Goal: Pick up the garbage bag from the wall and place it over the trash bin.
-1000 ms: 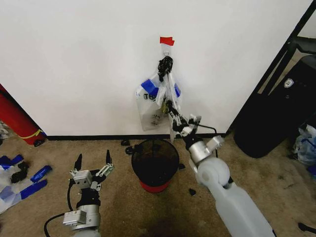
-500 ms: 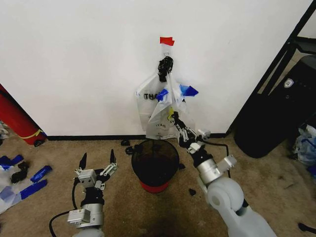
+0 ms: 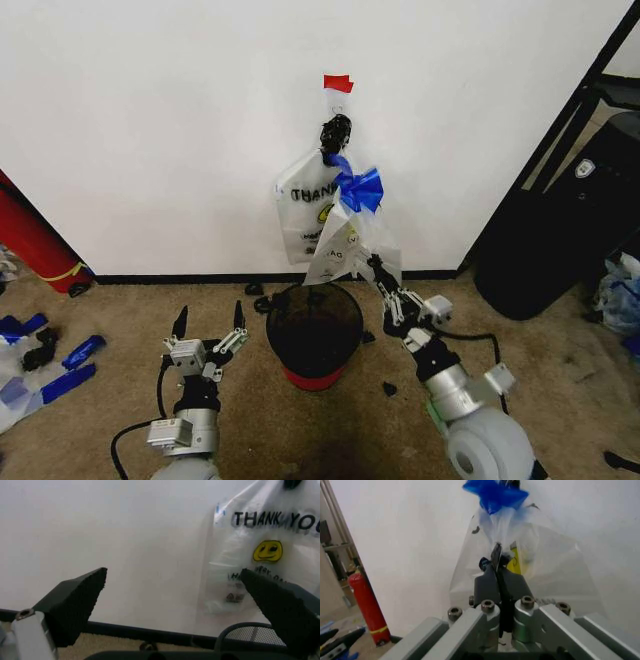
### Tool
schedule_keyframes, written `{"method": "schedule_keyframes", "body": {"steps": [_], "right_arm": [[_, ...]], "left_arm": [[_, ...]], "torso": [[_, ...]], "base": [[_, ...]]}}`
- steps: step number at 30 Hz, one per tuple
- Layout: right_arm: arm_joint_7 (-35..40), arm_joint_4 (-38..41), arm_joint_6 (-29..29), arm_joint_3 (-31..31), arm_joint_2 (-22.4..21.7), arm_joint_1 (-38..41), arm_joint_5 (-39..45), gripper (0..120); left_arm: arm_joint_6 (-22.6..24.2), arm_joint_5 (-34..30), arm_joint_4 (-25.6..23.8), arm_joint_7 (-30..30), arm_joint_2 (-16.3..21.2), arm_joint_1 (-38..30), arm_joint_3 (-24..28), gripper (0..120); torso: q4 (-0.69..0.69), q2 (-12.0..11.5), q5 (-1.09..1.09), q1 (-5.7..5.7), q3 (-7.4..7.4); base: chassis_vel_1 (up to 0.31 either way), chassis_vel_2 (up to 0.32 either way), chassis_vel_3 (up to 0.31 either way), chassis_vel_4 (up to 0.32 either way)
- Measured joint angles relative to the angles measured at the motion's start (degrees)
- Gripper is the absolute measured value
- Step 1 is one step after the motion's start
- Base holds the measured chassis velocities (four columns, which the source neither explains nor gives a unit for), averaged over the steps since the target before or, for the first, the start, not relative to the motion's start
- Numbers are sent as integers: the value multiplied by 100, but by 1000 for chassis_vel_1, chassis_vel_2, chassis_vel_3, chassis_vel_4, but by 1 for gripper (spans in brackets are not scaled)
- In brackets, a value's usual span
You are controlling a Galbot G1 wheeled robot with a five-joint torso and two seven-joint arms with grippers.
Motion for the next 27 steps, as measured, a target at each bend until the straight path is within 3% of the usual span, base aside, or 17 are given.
{"method": "schedule_keyframes", "body": {"steps": [11,27], "right_arm": [[8,-38,503,-142,250,-807,-703,0],[23,-127,1016,-202,311,-1442,-899,0]], "left_arm": [[2,3,-22,-3,34,-16,82,100],[0,29,-140,-37,-7,108,27,100]], "torso": [[0,0,0,0,0],[0,0,0,0,0]], "base": [[0,0,0,0],[0,0,0,0]]}}
